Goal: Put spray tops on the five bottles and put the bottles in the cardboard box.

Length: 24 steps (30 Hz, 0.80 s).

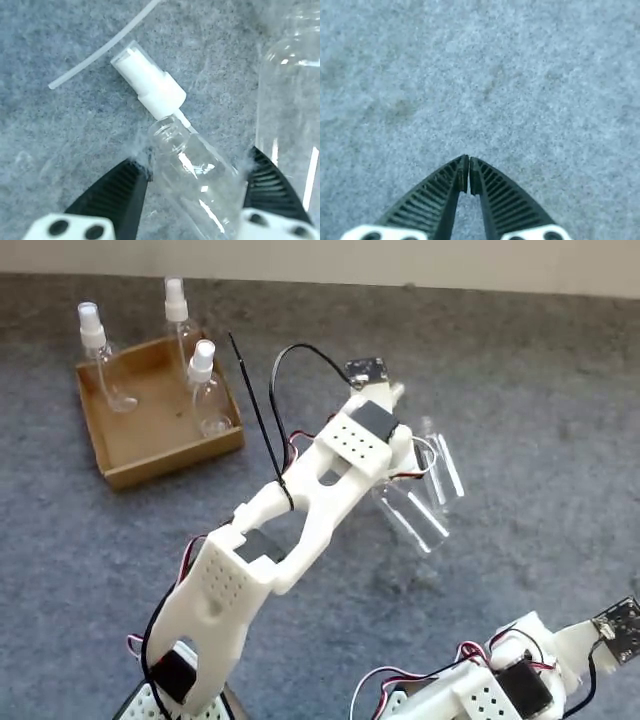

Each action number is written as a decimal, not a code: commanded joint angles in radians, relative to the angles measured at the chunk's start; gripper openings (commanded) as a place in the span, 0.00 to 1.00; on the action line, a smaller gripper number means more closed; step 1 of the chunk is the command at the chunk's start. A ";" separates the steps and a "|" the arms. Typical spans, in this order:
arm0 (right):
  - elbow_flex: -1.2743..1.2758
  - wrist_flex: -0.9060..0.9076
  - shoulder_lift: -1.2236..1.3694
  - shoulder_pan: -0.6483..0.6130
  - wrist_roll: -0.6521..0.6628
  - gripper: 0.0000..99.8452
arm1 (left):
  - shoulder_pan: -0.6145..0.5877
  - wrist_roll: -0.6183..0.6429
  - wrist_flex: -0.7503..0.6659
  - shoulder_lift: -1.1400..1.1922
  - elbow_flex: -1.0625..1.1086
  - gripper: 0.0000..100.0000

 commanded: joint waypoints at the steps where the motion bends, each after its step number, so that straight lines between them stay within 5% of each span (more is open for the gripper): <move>1: 0.143 0.004 -0.002 0.013 -0.002 0.01 | 0.047 0.014 0.008 -0.012 -0.042 0.25; 16: 0.143 0.004 -0.002 0.013 -0.002 0.01 | 0.064 0.057 0.038 -0.022 -0.044 0.26; 24: 0.143 0.004 -0.002 0.013 -0.002 0.01 | 0.091 0.198 0.196 -0.012 -0.140 0.59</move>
